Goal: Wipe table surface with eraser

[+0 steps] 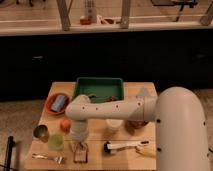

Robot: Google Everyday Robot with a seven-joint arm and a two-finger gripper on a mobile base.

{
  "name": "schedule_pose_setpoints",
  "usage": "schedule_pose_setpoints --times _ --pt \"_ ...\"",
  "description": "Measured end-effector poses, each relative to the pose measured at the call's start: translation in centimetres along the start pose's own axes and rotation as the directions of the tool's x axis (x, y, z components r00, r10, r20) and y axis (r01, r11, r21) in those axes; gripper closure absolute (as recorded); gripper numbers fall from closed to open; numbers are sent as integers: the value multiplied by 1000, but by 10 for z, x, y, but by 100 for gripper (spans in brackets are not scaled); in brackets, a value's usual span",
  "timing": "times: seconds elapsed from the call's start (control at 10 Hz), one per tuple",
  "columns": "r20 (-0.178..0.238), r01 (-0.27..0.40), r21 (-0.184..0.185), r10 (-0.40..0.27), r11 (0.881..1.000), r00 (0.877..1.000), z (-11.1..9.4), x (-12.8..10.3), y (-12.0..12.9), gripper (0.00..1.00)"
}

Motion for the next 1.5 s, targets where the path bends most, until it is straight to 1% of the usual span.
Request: schedule_pose_setpoints --times 0.2,0.4,0.6,0.8,1.0,1.1,1.2,1.4,1.5 --pt "-15 -45 -38 45 998 999 0 10 24 100" --pt "-38 -71 -55 69 996 997 0 24 29 100" --pt "-70 -85 -60 81 995 994 -3 47 23 100" --pt "-94 -71 -43 67 997 993 -10 60 6 100" --pt "-103 -22 -14 21 1000 995 -16 58 -21 100" --pt "-101 0 -8 0 1000 995 -18 54 -27 100" --pt "-96 33 4 -33 999 995 -20 44 -35 100" --pt "-77 64 14 -63 998 995 -15 27 -41 100" --pt "-52 74 13 -74 997 996 -10 12 -39 100"
